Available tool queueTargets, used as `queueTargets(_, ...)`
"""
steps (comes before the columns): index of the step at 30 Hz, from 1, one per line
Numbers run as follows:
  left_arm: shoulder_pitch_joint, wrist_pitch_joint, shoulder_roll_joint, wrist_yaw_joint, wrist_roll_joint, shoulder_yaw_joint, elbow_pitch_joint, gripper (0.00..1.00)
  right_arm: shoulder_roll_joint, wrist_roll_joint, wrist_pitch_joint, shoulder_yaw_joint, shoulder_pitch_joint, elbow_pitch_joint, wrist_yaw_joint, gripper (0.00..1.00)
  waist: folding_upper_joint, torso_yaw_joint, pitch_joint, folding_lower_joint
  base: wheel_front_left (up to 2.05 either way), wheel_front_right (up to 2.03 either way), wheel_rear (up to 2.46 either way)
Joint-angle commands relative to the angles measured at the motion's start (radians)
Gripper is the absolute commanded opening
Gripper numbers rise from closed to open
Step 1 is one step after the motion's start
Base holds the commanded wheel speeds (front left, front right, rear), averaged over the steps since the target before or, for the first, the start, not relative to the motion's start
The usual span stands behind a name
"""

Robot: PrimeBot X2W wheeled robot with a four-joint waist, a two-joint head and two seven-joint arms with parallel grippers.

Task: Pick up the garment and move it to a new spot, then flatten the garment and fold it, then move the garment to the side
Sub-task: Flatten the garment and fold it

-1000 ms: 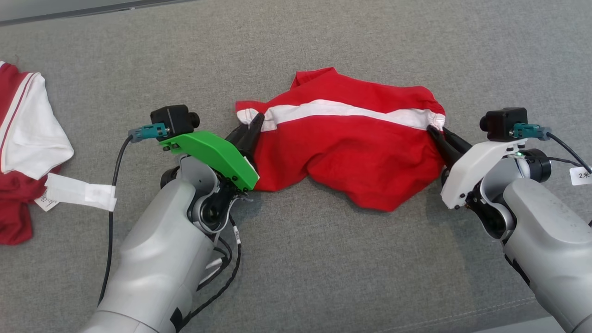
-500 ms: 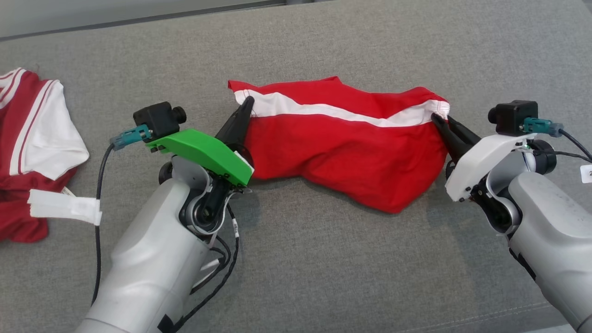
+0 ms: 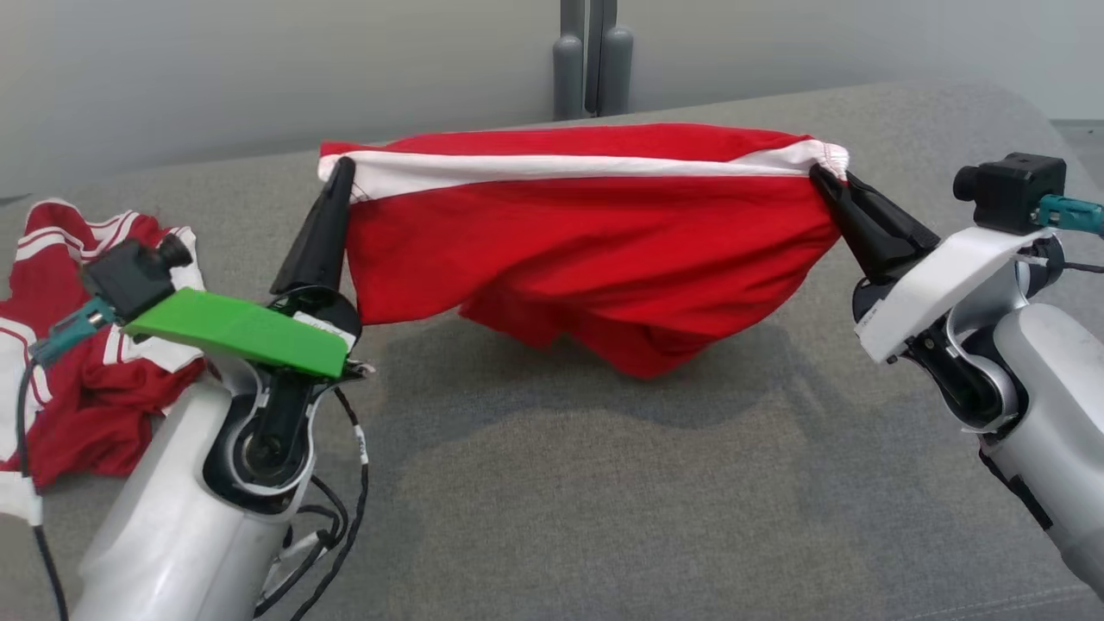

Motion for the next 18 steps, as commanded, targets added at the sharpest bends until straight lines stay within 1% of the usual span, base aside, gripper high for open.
queueTargets(1, 0.021, -0.003, 0.016, 0.011, -0.017, 0.013, -0.029, 0.0, -0.012, 0.004, 0.005, -0.011, 0.022, -0.024, 0.0, 0.0, 0.0, 0.002, -0.062, 0.0, 0.0, 0.0, 0.0)
queueTargets(3, 0.05, 0.0, 0.044, 0.04, -0.025, 0.037, -0.115, 0.0, -0.024, 0.013, 0.024, -0.036, 0.046, -0.089, 0.0, 0.0, 0.0, 0.0, -0.087, 0.0, 0.0, 0.0, 0.0)
queueTargets(8, 0.107, 0.016, 0.116, 0.135, -0.036, 0.085, -0.343, 0.0, -0.053, 0.023, 0.08, -0.127, 0.112, -0.265, -0.001, 0.0, 0.0, -0.002, -0.121, 0.0, 0.0, 0.0, 0.0)
queueTargets(12, 0.127, 0.035, 0.158, 0.211, -0.03, 0.11, -0.491, 0.0, -0.044, 0.023, 0.132, -0.211, 0.161, -0.399, -0.001, 0.0, 0.0, -0.002, -0.123, 0.0, 0.0, 0.0, 0.0)
queueTargets(15, 0.123, 0.058, 0.178, 0.253, -0.036, 0.119, -0.554, 0.0, -0.023, 0.02, 0.182, -0.258, 0.183, -0.469, -0.001, 0.0, 0.0, 0.0, -0.115, 0.0, 0.0, 0.0, 0.0)
queueTargets(16, 0.103, 0.072, 0.197, 0.276, -0.018, 0.117, -0.56, 0.0, -0.008, -0.001, 0.221, -0.273, 0.185, -0.492, -0.001, 0.0, 0.0, 0.002, -0.103, 0.0, 0.0, 0.0, 0.0)
queueTargets(17, 0.092, 0.082, 0.197, 0.285, -0.018, 0.114, -0.552, 0.0, 0.004, -0.008, 0.238, -0.277, 0.18, -0.495, 0.0, 0.0, 0.0, 0.003, -0.093, 0.0, 0.0, 0.0, 0.0)
queueTargets(18, 0.067, 0.1, 0.198, 0.298, -0.017, 0.106, -0.517, 0.0, 0.031, -0.02, 0.272, -0.278, 0.155, -0.483, 0.0, 0.0, 0.0, 0.005, -0.071, 0.0, 0.0, 0.0, 0.0)
